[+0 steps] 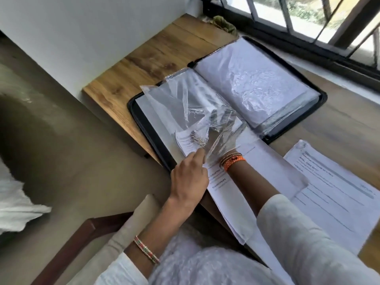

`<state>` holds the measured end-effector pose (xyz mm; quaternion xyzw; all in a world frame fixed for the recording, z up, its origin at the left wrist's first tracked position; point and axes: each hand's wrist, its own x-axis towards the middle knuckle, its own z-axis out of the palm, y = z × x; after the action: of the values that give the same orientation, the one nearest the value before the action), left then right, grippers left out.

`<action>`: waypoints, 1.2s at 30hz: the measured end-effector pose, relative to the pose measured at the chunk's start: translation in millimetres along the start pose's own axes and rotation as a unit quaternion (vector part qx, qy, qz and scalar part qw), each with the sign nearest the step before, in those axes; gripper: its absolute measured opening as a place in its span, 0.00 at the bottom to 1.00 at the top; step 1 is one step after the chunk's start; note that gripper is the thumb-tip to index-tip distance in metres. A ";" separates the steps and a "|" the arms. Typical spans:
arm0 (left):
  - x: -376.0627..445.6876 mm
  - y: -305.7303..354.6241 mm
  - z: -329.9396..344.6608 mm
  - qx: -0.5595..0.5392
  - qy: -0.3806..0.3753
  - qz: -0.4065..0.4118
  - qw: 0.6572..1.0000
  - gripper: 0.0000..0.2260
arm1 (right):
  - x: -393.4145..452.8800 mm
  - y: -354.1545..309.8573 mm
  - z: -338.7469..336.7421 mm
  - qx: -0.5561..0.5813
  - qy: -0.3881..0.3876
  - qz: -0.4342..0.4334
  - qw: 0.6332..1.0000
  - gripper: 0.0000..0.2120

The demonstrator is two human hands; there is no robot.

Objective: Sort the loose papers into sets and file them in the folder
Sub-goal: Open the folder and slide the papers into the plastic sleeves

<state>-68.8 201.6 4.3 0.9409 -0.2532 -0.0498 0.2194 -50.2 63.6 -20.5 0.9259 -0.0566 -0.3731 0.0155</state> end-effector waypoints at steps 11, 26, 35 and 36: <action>-24.2 -25.4 16.0 -0.041 0.048 -0.010 0.998 0.05 | 18.4 -25.2 23.6 0.014 0.268 -0.194 0.944 0.29; -23.8 -22.5 10.1 -0.083 0.090 0.039 0.992 0.04 | -134.3 4.6 164.8 0.122 0.350 -0.033 0.928 0.28; -25.0 -24.0 11.4 -0.077 0.080 0.036 0.993 0.06 | -125.5 -3.8 157.9 0.116 0.516 -0.063 0.846 0.14; -26.0 -23.8 11.4 -0.078 0.077 0.038 0.993 0.06 | -115.5 -11.0 150.6 0.105 0.512 -0.070 0.850 0.13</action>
<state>-82.8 228.5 -16.8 0.9117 -0.2662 0.0117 0.3128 -236.1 90.0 -50.3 0.9834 -0.0140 0.1616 -0.0811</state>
